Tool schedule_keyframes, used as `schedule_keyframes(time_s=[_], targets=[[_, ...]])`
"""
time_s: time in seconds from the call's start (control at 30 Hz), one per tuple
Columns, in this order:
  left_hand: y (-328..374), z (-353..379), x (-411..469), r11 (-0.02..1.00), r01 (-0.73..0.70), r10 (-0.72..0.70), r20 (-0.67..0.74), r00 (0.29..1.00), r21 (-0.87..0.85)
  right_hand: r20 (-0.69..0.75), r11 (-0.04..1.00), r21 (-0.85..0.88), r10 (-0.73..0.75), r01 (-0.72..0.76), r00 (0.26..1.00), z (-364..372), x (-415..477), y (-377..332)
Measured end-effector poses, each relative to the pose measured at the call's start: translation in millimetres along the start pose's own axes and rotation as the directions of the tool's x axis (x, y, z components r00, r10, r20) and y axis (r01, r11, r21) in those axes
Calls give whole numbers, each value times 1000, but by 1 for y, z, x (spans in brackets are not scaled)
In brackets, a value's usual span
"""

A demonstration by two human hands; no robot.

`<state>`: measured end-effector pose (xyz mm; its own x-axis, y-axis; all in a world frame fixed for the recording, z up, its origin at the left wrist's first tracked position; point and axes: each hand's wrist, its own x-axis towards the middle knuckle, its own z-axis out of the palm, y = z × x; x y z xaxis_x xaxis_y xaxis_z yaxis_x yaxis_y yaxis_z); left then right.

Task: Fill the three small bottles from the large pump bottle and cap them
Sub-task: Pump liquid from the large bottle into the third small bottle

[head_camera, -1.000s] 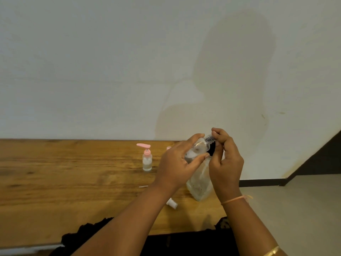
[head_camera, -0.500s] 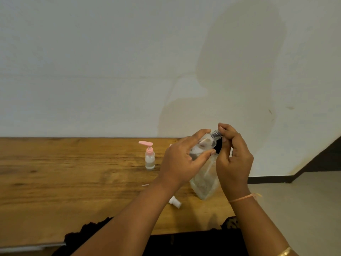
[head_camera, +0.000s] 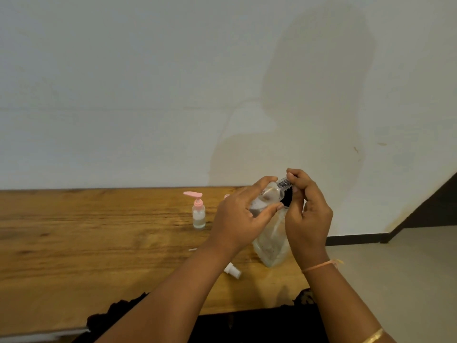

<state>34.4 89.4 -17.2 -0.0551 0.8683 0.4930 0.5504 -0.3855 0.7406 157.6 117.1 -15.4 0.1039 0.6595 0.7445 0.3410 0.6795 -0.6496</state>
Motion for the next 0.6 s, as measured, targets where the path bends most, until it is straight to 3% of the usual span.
schedule_keyframes(time_s=[0.27, 0.6], targets=[[-5, 6, 1, 1000, 14, -14, 5, 1000, -12, 10, 985, -135, -108, 108, 994, 0, 1, 13], [-2, 5, 1, 999, 2, -3, -13, 1000, -39, -28, 998, -34, -57, 56, 998, 1, 0, 6]])
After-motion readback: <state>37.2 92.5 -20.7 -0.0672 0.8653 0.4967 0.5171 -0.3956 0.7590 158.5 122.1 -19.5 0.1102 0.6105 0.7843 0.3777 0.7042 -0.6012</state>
